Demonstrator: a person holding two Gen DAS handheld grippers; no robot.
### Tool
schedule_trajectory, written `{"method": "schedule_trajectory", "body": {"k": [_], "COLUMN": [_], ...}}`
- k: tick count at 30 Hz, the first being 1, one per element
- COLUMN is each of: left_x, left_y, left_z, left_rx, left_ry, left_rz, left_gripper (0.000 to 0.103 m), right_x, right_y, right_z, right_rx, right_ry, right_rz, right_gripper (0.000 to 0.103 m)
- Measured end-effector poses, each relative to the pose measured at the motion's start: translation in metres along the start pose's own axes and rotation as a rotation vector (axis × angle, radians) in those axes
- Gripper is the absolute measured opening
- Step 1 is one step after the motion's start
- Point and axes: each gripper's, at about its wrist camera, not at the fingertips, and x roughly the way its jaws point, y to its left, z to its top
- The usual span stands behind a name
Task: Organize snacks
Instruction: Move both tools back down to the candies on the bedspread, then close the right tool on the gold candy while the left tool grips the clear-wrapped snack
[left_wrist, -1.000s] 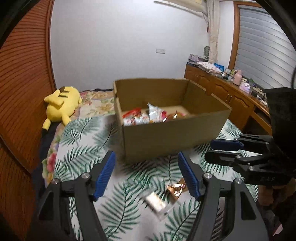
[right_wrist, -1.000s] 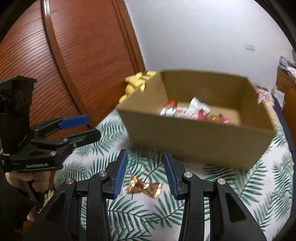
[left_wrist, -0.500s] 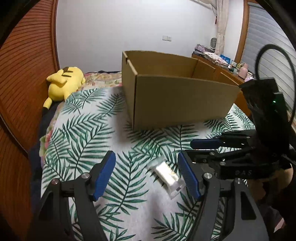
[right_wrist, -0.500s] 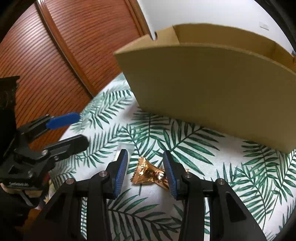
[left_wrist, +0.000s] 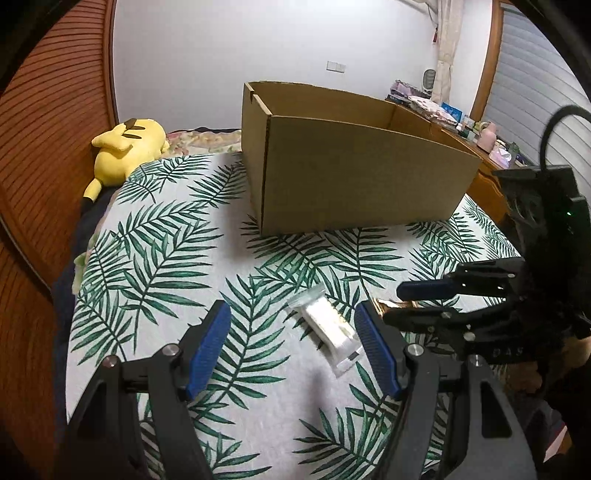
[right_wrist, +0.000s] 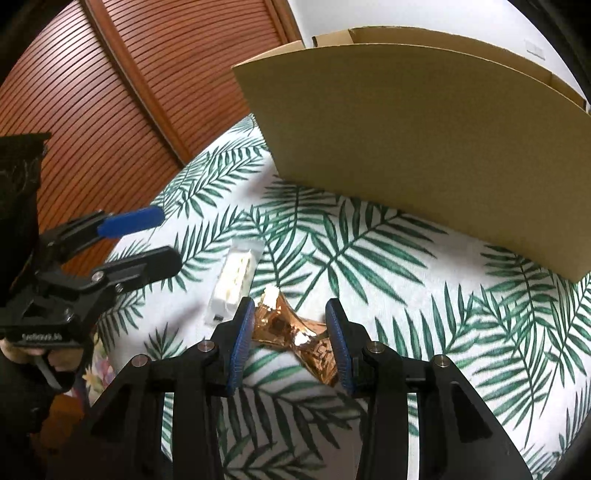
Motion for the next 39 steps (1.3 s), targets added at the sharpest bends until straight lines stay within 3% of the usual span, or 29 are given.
{"method": "schedule_trajectory", "body": {"k": [9,22,27,29,31,39], "left_x": [0.004,0.012,0.017,0.019,0.022,0.033], "left_y": [-0.003,-0.003,-0.003,-0.004,-0.006,-0.017], "left_z": [-0.003,-0.006,-0.007,-0.007,-0.006,-0.002], "left_rx": [0.001,-0.009,-0.024,-0.028,-0.035,-0.042], "left_ry": [0.012,0.029,0.04,0.041,0.043,0.068], "left_rz": [-0.001,0.005,0.0,-0.005,-0.01,0.013], "left_gripper": [0.07,0.07,0.07,0.07,0.07,0.068], "right_x": [-0.008,0.006,0.011,0.013,0.011,-0.009], "right_y": [0.008,0.021,0.027,0.027,0.026,0.014], "right_z": [-0.013,-0.018,-0.021,-0.022,-0.024,-0.032], "right_rx": [-0.034,-0.123,-0.169,-0.18,-0.173,-0.101], "right_ry": [0.0,0.023,0.03,0.026,0.012,-0.057], "right_rz": [0.005,-0.103,-0.169,-0.187,-0.194,-0.186], "right_gripper": [0.042,0.041,0.038,0.025,0.02,0.02]}}
